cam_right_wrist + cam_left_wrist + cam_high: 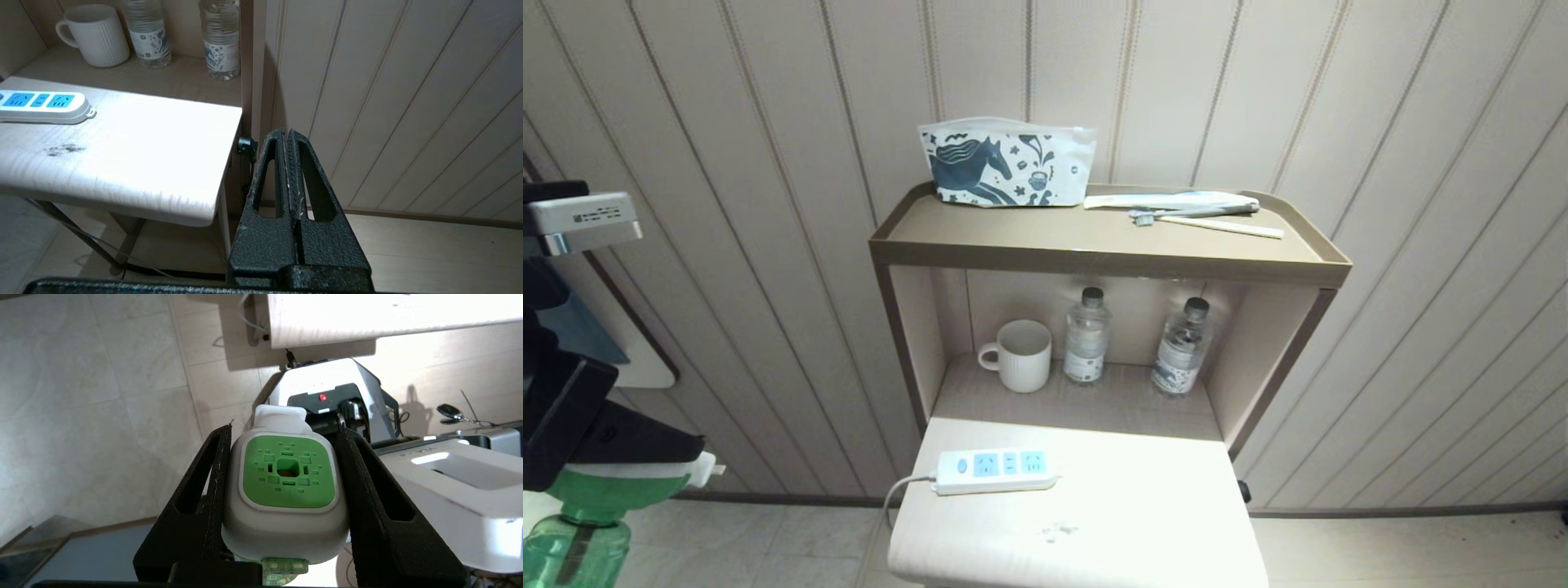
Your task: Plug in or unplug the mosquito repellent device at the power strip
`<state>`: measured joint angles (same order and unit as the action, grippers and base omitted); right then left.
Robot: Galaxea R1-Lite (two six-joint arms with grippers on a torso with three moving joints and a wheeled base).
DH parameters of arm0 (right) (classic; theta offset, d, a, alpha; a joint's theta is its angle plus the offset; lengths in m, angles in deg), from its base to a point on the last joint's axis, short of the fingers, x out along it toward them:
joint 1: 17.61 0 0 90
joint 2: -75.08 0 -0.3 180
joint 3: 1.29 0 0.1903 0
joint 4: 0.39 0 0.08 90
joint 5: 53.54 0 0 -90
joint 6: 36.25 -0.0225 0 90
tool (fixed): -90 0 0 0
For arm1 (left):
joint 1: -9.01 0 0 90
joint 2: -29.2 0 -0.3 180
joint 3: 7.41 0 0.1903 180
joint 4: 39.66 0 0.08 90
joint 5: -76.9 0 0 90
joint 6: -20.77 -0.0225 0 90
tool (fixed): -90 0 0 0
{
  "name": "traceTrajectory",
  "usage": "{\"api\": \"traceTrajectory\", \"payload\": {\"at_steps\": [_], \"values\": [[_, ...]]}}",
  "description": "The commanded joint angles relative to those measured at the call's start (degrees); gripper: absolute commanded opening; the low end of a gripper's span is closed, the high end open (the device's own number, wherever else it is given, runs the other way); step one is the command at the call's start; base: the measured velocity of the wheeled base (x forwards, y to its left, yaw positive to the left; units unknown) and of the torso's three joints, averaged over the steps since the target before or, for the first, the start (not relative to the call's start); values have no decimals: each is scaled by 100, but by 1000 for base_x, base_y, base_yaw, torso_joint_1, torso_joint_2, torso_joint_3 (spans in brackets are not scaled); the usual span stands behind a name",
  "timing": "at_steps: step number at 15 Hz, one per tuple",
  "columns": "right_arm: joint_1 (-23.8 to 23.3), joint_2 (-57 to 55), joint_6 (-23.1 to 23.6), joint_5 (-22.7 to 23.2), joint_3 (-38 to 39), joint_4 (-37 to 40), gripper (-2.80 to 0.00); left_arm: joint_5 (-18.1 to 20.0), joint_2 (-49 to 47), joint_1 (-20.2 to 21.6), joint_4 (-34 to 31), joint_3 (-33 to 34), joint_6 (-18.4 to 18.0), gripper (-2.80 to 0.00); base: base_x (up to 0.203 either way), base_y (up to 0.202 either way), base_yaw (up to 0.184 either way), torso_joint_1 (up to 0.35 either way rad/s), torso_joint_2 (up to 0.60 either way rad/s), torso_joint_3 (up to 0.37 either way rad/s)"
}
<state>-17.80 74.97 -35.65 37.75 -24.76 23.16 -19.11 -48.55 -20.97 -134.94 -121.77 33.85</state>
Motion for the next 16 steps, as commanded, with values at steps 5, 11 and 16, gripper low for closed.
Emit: {"api": "traceTrajectory", "payload": {"at_steps": [5,11,16], "values": [[1,-7,2,3,1,-1,-280,-7,-98,1,-42,134,201,-280,0,0,0,103,-207,-108],[1,-1,2,5,1,-1,-280,413,-481,1,943,972,501,-280,0,0,0,0,0,0],[1,0,2,3,1,-1,-280,401,-1130,208,1016,878,601,-280,0,0,0,0,0,0]]}}
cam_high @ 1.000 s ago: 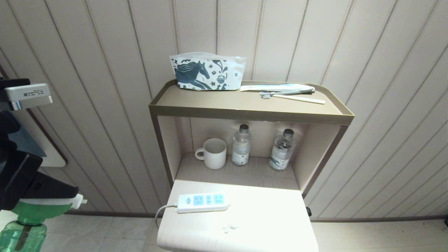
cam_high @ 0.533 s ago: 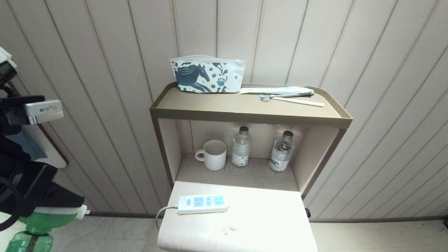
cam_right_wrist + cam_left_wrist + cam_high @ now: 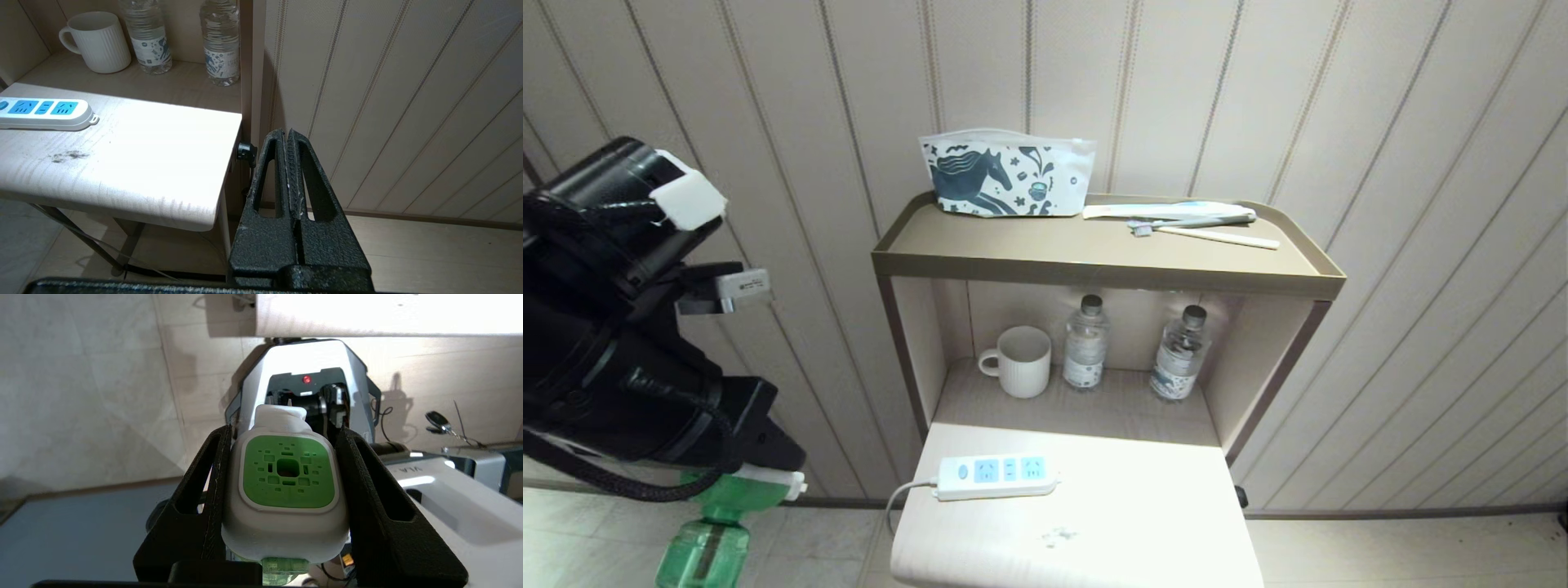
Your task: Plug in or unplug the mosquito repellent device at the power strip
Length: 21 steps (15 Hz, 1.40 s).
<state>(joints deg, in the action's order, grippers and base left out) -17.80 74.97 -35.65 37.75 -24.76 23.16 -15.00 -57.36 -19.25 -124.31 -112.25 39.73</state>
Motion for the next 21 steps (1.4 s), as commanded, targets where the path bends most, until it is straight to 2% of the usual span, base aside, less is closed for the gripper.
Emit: {"api": "traceTrajectory", "payload": {"at_steps": [1,2,3,4,6,11,13,15,18,21], "values": [[1,-7,2,3,1,-1,-280,-28,-368,46,-141,-147,43,-280,0,0,0,0,0,0],[1,2,2,3,1,-1,-280,-33,-410,60,-207,-178,124,-280,0,0,0,0,0,0],[1,2,2,3,1,-1,-280,-60,-557,79,-341,-218,428,-280,0,0,0,0,0,0],[1,2,2,3,1,-1,-280,-265,-623,101,-427,-178,686,-280,0,0,0,0,0,0],[1,2,2,3,1,-1,-280,-509,-481,91,-506,-170,698,-280,0,0,0,0,0,0],[1,-5,2,6,1,-1,-280,-496,-617,81,-792,439,732,-280,0,0,0,0,0,0],[1,2,2,3,1,-1,-280,-516,-633,83,-796,336,680,-280,0,0,0,0,0,0],[1,-7,2,3,1,-1,-280,-482,-890,76,-803,61,612,-280,0,0,0,0,0,0],[1,2,2,9,1,-1,-280,-450,-1585,-60,-964,-586,696,-280,0,0,0,0,0,0],[1,2,2,3,1,-1,-280,-449,-2409,-164,-1368,-1699,914,-280,0,0,0,0,0,0]]}}
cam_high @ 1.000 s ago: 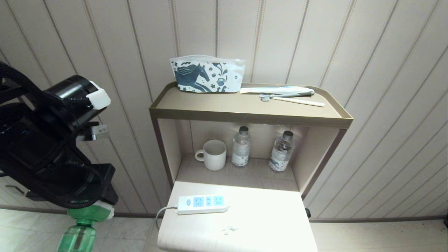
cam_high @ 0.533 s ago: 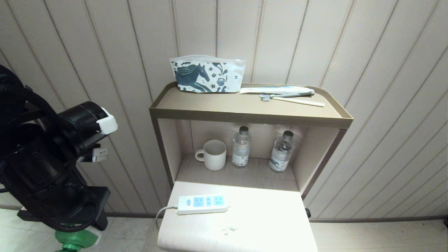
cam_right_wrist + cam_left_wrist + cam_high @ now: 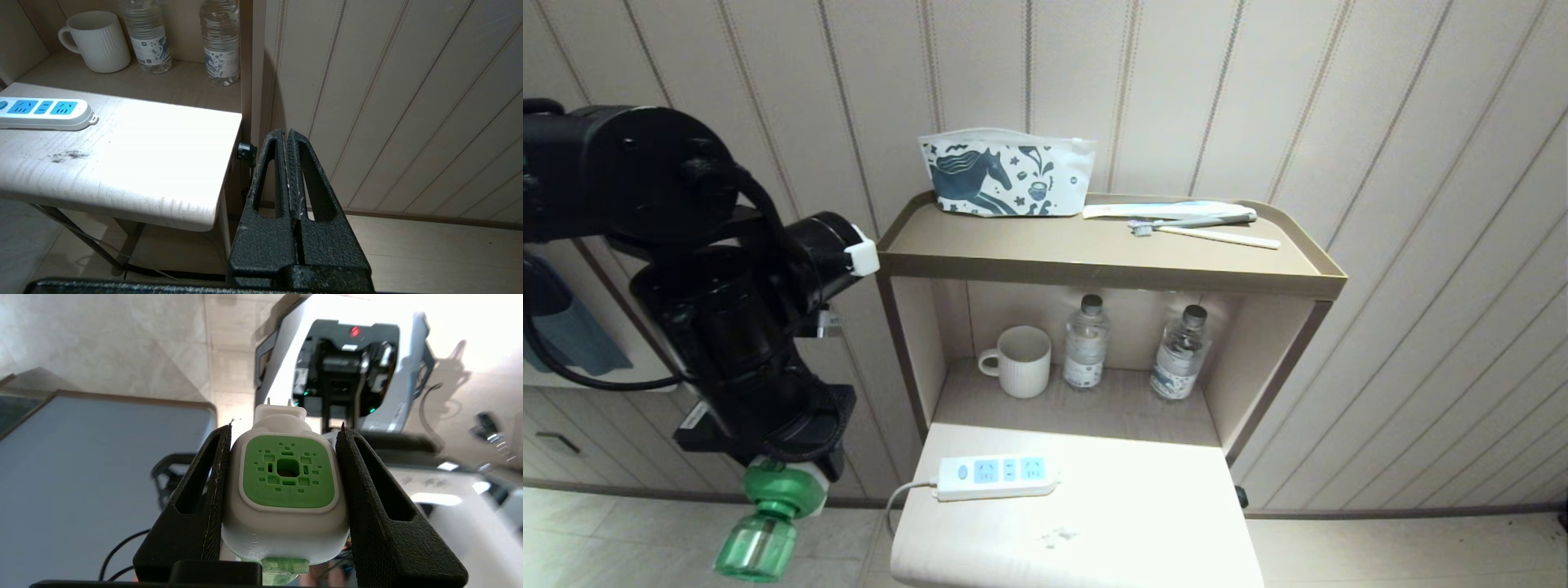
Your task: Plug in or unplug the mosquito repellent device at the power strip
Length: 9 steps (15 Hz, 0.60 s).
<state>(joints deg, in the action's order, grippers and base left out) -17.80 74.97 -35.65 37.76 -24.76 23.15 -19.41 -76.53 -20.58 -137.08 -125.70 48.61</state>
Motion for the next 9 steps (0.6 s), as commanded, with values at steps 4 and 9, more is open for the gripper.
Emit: {"api": "traceTrajectory", "payload": {"at_steps": [4,9], "values": [[1,1,2,2,1,0,-280,360,-1100,-478,-629,-1159,554,-280,0,0,0,0,0,0],[1,2,2,10,1,0,-280,1286,-1430,-1073,-894,-1309,1194,-280,0,0,0,0,0,0]]}}
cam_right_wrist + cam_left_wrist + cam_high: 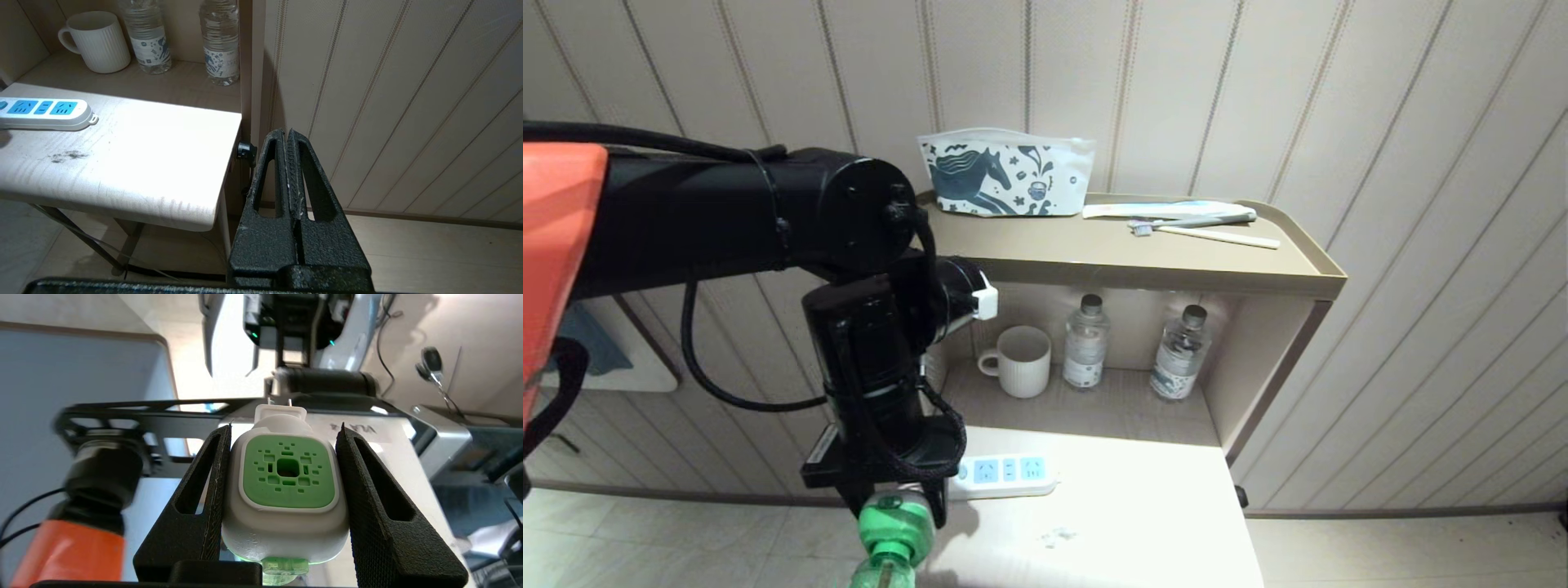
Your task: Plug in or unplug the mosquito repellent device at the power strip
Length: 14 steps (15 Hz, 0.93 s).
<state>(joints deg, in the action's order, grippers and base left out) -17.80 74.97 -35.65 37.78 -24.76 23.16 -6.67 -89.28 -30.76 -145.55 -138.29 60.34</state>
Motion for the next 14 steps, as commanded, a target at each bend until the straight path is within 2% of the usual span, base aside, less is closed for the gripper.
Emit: {"api": "traceTrajectory", "payload": {"at_steps": [1,4,6,8,14], "values": [[1,1,2,6,1,-1,-280,15,-383,-57,8,-211,40,-280,0,0,0,0,0,0],[1,2,2,0,1,-1,-280,-9,-808,-59,631,-307,169,-280,0,0,0,0,0,0],[1,2,2,0,1,-1,-280,-163,-980,-37,1269,-307,261,-280,0,0,0,0,0,0],[1,2,2,8,1,-1,-280,-445,-1114,-32,1482,-306,400,-280,0,0,0,0,0,0],[1,2,2,0,1,-1,-280,-705,-1178,47,1889,-332,446,-280,0,0,0,0,0,0]]}}
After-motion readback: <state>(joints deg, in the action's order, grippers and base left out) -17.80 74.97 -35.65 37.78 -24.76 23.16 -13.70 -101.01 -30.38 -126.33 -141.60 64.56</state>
